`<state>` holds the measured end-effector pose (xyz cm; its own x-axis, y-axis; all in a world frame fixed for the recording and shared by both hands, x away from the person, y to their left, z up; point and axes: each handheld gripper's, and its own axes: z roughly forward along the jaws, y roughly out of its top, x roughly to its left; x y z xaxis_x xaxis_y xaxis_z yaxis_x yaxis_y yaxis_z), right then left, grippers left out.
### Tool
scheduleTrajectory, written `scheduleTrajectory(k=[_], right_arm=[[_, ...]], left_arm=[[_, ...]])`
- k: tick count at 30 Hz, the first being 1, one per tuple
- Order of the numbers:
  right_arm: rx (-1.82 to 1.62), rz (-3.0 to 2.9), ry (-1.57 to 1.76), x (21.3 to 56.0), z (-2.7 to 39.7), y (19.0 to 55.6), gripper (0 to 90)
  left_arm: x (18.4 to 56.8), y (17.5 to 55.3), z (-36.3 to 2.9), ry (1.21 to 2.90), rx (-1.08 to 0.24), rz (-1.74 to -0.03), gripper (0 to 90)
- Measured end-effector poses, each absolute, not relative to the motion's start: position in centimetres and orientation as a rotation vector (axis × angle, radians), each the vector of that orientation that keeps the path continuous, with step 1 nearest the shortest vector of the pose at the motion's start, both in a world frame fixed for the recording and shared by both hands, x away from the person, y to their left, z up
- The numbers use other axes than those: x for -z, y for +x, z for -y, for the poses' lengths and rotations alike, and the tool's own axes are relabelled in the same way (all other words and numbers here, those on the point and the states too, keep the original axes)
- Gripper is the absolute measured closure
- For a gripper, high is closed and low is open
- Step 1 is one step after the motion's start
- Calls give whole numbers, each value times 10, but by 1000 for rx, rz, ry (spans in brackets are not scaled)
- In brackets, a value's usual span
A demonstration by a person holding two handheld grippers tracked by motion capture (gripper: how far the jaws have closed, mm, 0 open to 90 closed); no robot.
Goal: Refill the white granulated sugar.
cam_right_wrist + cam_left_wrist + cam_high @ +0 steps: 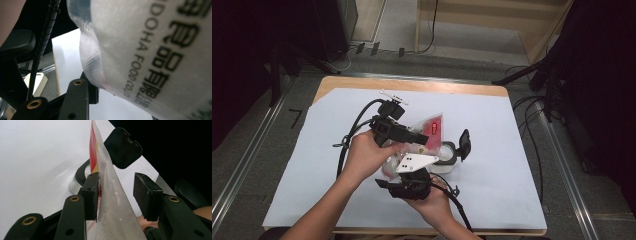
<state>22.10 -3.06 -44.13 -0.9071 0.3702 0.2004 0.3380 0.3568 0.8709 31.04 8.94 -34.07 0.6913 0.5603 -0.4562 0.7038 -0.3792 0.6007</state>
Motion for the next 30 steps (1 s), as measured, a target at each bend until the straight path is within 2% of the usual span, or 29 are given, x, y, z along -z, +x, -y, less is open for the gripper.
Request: scheduleTrajectory(k=[30], right_arm=[[-1643, -2556, 692, 441, 31, 220, 632]], left_arm=[[341, 310, -89, 2094, 233, -975, 564]])
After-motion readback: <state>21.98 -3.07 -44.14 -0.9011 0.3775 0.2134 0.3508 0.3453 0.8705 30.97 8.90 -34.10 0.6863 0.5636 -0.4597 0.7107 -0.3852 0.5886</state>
